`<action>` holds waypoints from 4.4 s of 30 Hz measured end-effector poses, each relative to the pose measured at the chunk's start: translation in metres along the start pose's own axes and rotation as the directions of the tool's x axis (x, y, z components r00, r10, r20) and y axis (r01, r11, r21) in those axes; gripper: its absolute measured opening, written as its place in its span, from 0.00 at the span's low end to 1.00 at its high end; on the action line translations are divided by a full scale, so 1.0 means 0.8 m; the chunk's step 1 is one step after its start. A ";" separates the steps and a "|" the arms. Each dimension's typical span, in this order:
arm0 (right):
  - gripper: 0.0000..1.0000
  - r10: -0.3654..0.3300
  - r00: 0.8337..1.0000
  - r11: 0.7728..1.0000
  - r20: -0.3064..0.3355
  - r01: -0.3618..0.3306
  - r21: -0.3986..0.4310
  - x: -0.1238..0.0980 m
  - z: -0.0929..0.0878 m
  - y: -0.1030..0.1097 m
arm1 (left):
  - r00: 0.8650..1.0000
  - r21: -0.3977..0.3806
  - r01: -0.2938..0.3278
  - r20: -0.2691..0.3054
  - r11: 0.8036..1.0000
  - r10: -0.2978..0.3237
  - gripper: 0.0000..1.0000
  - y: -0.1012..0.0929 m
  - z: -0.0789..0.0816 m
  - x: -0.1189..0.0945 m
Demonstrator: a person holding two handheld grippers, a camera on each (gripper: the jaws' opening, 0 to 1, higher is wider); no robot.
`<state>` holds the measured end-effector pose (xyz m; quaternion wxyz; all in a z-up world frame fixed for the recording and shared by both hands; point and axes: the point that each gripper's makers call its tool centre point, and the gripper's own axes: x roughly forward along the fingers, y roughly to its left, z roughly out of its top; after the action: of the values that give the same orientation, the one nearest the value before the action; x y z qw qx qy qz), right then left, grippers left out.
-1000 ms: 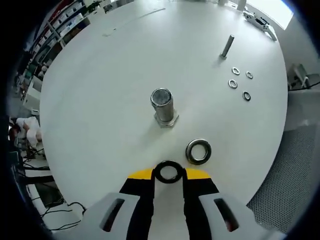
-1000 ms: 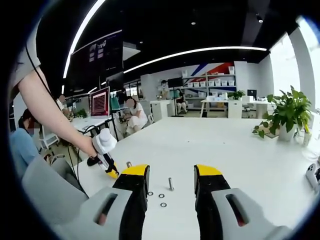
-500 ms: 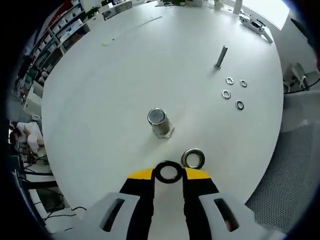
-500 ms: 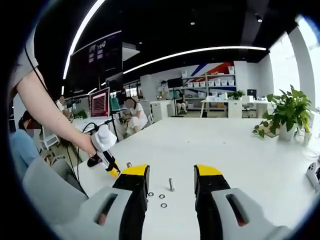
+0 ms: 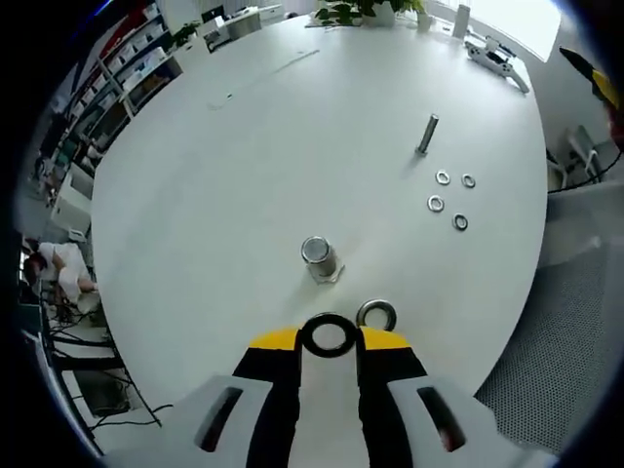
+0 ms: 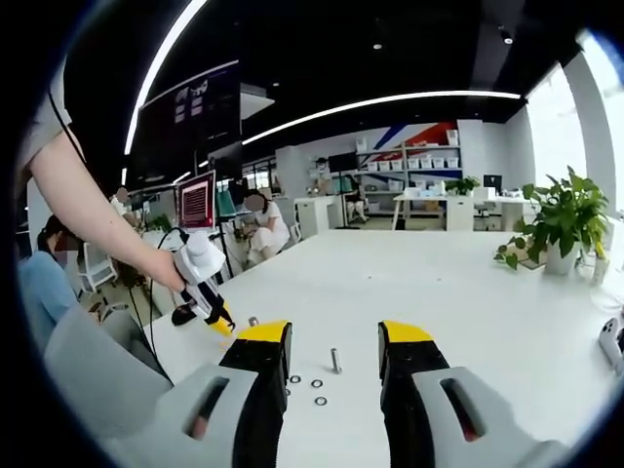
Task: Place the washer onto the threaded stud by aligning its center hole with the stud, sliding it down to the base, and recovering from edge contact or off-axis alignment until the washer reaches the visible bottom stop.
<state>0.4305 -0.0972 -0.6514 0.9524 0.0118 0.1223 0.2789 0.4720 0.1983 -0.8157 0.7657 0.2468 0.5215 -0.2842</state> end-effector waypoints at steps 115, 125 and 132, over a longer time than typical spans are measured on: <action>0.38 0.003 1.000 0.999 0.016 -0.004 0.040 -0.003 0.001 -0.003 | 0.996 0.118 -0.042 -0.069 0.992 0.051 0.19 0.009 0.069 0.019; 0.38 0.012 1.000 0.999 0.012 -0.013 0.035 -0.002 0.000 0.000 | 0.998 0.042 -0.050 -0.033 0.998 0.052 0.21 0.012 0.064 0.007; 0.38 0.015 1.000 0.999 0.003 -0.015 0.038 -0.001 -0.002 0.000 | 0.999 -0.006 -0.047 -0.022 0.999 0.047 0.21 0.009 0.047 -0.006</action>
<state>0.4295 -0.0979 -0.6531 0.9500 0.0313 0.1265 0.2838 0.5005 0.1787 -0.7982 0.7673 0.2596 0.5247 -0.2619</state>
